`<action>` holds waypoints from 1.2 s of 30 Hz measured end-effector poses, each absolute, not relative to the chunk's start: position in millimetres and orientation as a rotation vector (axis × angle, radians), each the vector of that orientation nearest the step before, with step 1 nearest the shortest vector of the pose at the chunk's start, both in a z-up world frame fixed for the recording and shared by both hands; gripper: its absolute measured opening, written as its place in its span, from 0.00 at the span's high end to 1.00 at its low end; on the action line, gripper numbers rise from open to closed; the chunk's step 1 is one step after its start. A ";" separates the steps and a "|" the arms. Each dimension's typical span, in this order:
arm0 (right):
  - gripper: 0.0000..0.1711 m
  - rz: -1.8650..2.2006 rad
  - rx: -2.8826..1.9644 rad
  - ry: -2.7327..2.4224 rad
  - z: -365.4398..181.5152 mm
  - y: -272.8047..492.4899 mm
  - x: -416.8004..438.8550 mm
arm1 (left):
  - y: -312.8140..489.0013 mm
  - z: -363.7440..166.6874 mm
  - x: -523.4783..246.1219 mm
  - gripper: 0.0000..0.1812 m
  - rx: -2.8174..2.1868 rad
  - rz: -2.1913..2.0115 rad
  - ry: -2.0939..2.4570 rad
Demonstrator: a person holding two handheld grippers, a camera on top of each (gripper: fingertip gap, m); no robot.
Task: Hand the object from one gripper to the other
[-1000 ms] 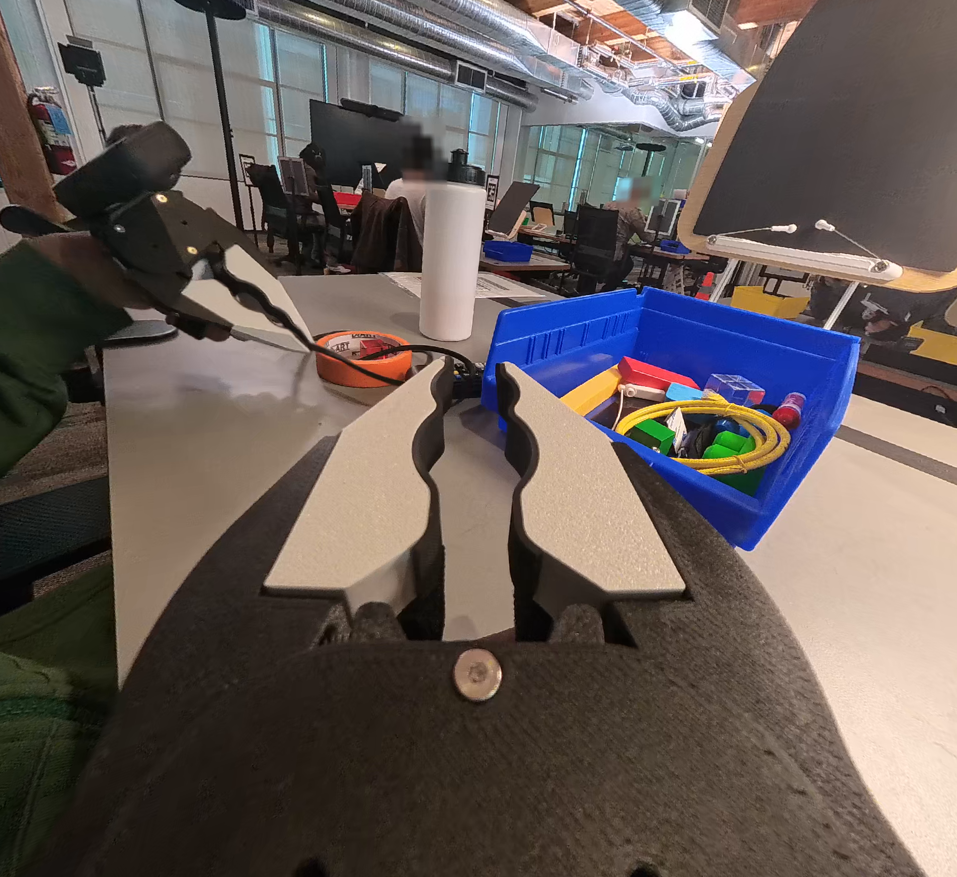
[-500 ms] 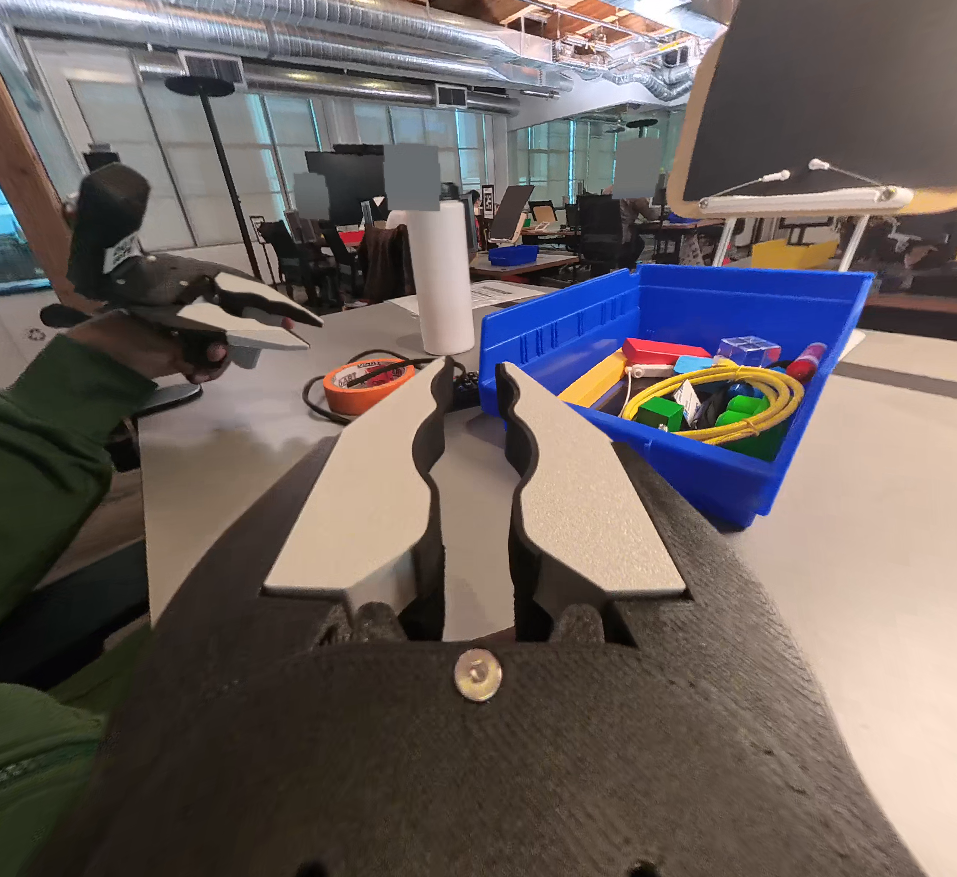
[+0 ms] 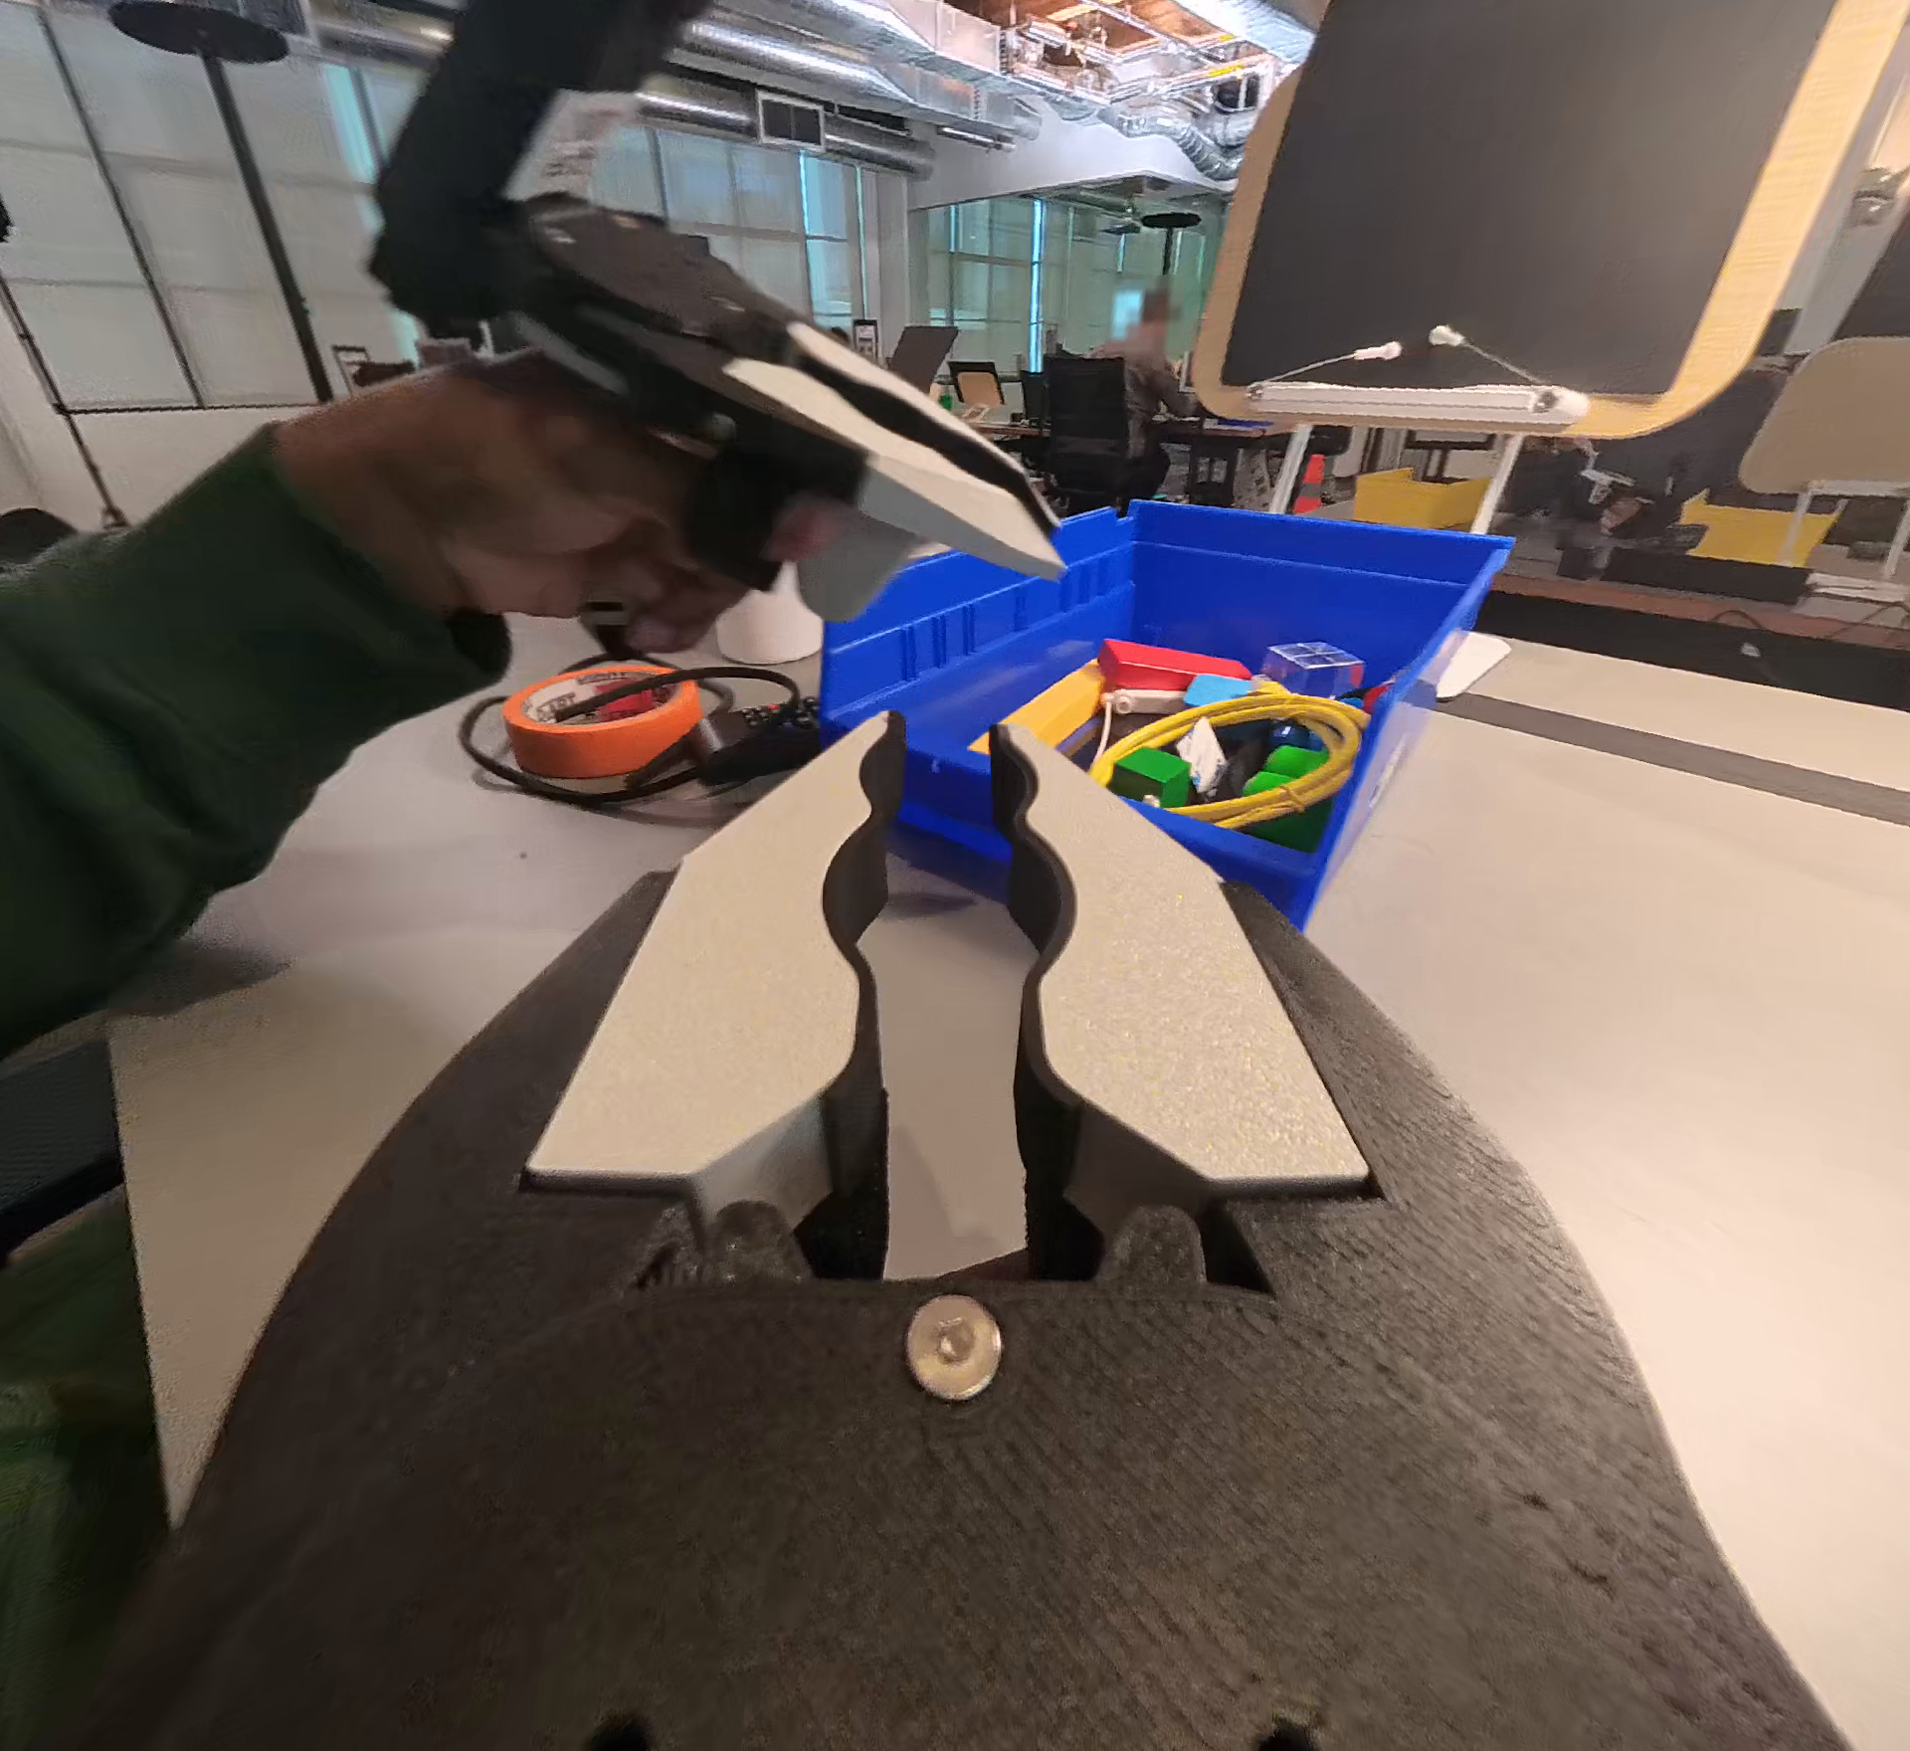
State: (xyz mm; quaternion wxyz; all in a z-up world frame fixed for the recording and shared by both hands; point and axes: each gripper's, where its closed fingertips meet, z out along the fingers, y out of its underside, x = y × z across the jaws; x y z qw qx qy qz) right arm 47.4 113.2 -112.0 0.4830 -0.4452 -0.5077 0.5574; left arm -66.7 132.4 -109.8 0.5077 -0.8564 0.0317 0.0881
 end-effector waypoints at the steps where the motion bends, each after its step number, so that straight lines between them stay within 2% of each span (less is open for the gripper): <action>1: 0.91 1.361 -1.089 -1.224 -111.3 117.7 49.7 | 151.0 -118.2 -65.0 0.80 -2.121 0.207 0.090; 8: 0.91 1.422 -1.129 -1.155 -107.8 138.7 60.0 | 214.8 -197.4 -82.6 0.80 -2.481 0.310 0.114; 11: 0.91 1.440 -1.143 -1.143 -107.8 141.6 61.0 | 218.5 -211.4 -88.9 0.91 -2.495 0.328 0.099; 12: 0.91 1.441 -1.142 -1.146 -107.9 141.0 61.0 | 217.4 -212.9 -89.2 0.91 -2.495 0.322 0.102; 17: 0.91 1.429 -1.129 -1.168 -108.7 137.3 59.7 | 208.0 -181.7 -99.3 0.93 -2.316 0.342 0.068; 26: 0.91 1.421 -1.157 -1.140 -109.3 143.1 57.5 | 151.2 -64.8 -93.0 0.94 -1.695 0.306 0.071; 32: 0.90 1.643 -1.290 -0.847 -88.6 148.4 58.9 | 98.9 -55.3 -99.6 0.94 -1.642 0.365 -0.053; 36: 0.91 1.956 -1.234 -0.595 -23.4 107.6 82.0 | 58.9 -65.3 -96.9 0.94 -1.589 0.323 -0.116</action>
